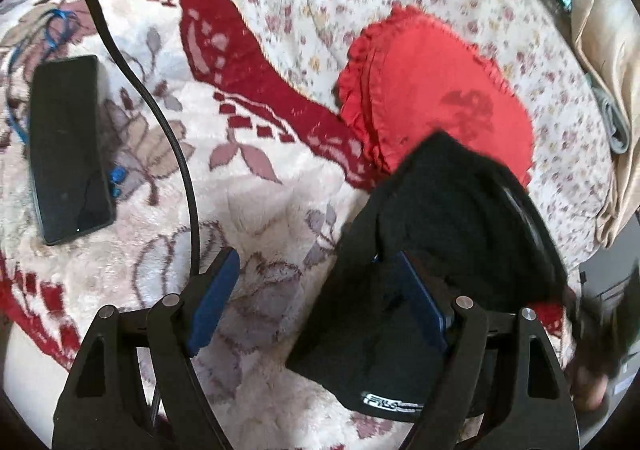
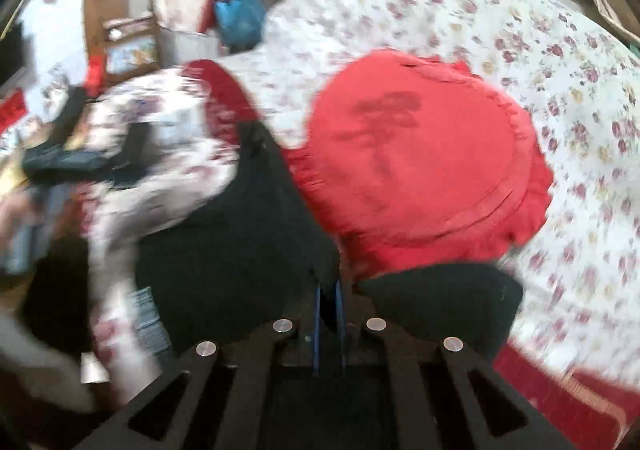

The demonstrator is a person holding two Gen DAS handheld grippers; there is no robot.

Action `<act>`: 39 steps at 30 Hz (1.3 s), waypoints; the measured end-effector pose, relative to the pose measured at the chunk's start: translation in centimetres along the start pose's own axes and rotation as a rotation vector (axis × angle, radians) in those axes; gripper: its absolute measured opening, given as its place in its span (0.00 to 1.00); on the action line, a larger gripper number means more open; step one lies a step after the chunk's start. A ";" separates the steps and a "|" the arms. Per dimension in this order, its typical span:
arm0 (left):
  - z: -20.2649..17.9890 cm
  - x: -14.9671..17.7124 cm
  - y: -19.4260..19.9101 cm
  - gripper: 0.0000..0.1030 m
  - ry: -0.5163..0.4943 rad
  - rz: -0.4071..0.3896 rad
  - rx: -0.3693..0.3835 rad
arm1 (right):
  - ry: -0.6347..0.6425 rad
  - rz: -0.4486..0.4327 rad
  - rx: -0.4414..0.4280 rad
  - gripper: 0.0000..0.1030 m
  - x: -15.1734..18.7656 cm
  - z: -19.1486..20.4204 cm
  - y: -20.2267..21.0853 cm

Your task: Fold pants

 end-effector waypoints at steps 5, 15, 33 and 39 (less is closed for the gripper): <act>0.4 -0.1 1.5 0.78 0.015 -0.020 -0.003 | -0.122 0.093 -0.062 0.06 7.9 6.5 1.3; -4.2 4.3 -0.2 0.78 -0.120 0.065 0.047 | -0.266 0.124 -0.045 0.27 9.7 6.5 1.5; -5.5 8.9 -4.4 0.79 -0.299 0.113 0.006 | -0.421 0.318 0.293 0.01 7.8 -7.6 -15.8; -5.1 8.7 -4.8 0.79 -0.280 0.119 -0.006 | -0.594 0.082 0.226 0.00 5.5 -9.5 -6.0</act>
Point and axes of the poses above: each gripper's, at about its wrist camera, not at the fingertips, and y roughly against the way its jaws point, z to its left, x to its underside, the point moved 10 cm from there along -y, roughly the way its jaws point, and after that the axes turned 13 degrees about -z, right-handed, at the moved point
